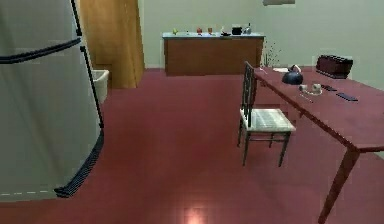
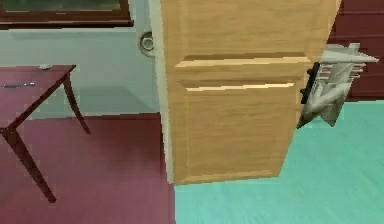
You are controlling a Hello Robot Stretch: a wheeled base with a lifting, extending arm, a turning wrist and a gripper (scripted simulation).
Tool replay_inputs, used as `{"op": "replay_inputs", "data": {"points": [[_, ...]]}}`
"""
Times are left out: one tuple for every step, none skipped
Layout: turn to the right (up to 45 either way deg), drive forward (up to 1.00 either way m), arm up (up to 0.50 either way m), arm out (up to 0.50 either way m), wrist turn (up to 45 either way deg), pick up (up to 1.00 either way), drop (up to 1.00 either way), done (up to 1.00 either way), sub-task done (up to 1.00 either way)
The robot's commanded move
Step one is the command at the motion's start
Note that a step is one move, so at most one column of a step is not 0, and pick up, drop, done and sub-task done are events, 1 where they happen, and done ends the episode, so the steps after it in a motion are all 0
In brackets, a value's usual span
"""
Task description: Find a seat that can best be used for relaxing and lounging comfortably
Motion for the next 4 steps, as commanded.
{"op": "replay_inputs", "data": {"points": [[3.0,0.0,0.0,0.0,0.0,0.0,0.0,0.0,0.0],[0.0,0.85,0.0,0.0,0.0,0.0,0.0,0.0,0.0],[30.0,0.0,0.0,0.0,0.0,0.0,0.0,0.0,0.0],[0.0,0.0,0.0,0.0,0.0,0.0,0.0,1.0,0.0]]}}
